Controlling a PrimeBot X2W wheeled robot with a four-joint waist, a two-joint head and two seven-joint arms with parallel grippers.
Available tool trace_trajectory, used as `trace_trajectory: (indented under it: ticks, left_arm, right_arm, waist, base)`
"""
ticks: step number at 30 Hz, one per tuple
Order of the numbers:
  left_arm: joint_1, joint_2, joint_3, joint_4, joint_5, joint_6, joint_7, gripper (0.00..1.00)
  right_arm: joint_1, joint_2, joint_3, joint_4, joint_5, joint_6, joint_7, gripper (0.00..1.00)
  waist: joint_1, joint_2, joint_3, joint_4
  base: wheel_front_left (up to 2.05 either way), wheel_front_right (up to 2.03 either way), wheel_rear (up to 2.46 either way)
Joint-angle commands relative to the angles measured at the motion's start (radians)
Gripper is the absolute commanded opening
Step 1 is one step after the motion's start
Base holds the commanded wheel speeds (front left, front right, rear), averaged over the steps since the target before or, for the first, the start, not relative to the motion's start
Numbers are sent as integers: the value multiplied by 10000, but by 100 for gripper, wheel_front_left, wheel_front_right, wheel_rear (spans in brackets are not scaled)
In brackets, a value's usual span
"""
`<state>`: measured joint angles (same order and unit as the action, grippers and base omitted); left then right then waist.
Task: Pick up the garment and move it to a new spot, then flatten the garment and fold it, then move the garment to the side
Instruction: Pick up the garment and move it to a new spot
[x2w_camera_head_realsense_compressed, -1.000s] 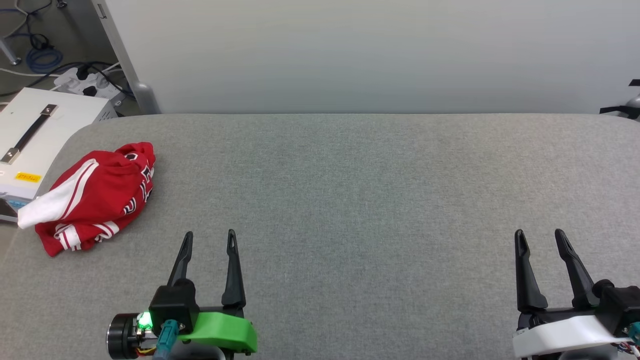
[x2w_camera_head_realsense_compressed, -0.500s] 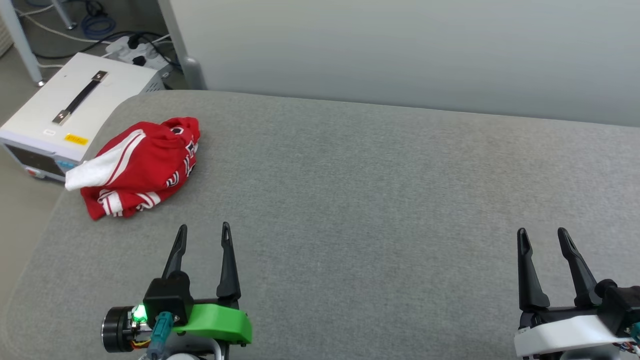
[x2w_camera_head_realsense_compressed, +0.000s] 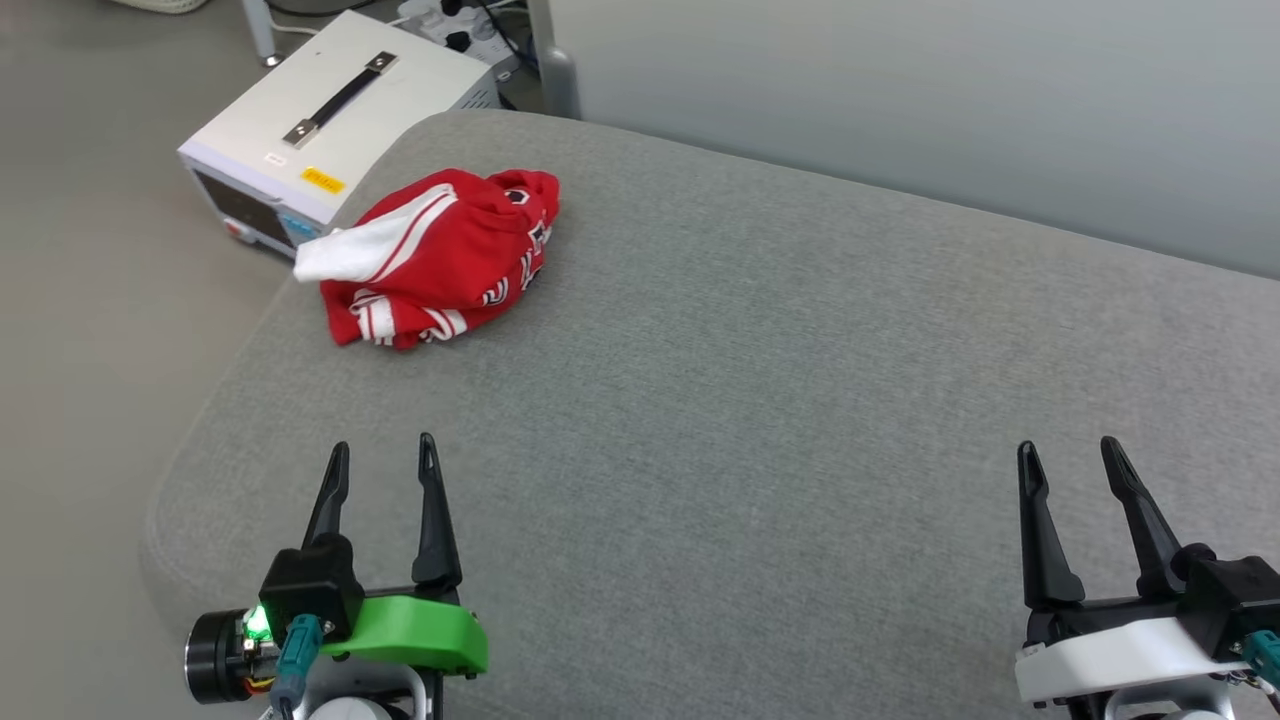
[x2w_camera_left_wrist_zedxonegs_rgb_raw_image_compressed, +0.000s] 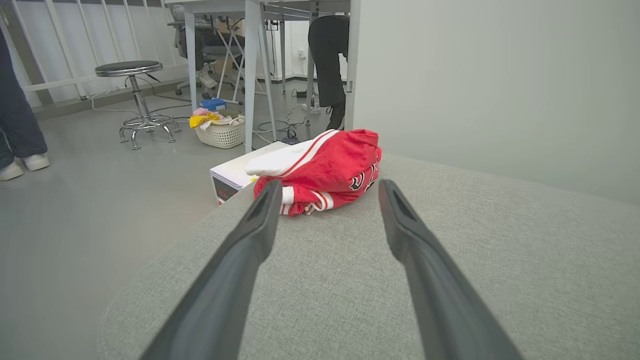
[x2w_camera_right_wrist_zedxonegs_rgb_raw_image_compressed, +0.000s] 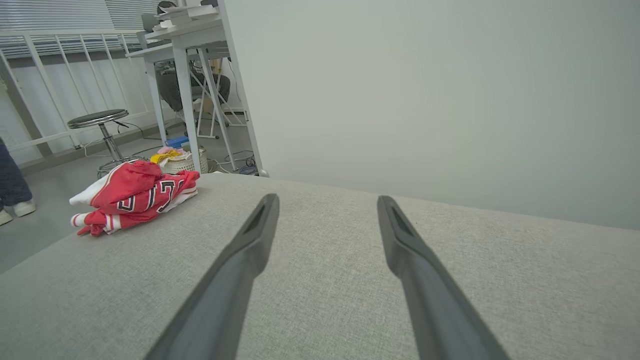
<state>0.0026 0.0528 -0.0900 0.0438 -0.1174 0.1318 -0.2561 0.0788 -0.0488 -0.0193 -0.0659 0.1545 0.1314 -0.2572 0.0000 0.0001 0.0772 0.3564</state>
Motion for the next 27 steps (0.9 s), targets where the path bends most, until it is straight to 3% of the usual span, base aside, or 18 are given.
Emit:
trace_trajectory:
  ticks: [1,14,21,27]
  left_arm:
    - [-164,-26,35,7,-140,60,-57,100]
    - [-37,-26,176,115,-383,157,-57,100]
    - [-17,-26,273,170,-413,97,-57,100]
    - [-155,-26,593,267,-740,-66,-57,100]
  right_arm:
    - [-123,-14,28,-37,-63,-7,-46,100]
    - [-102,-14,258,-33,-239,-7,-46,100]
    - [-136,-14,304,-14,-261,-7,-46,100]
    - [-153,-14,430,-17,-265,-7,-46,100]
  waist:
    - [0,-1,233,770]
    - [0,-1,154,2111]
    - [0,-1,158,2293]
    - [0,-1,207,2043]
  base:
    - [0,0,0]
    - [0,0,0]
    - [0,0,0]
    - [0,0,0]
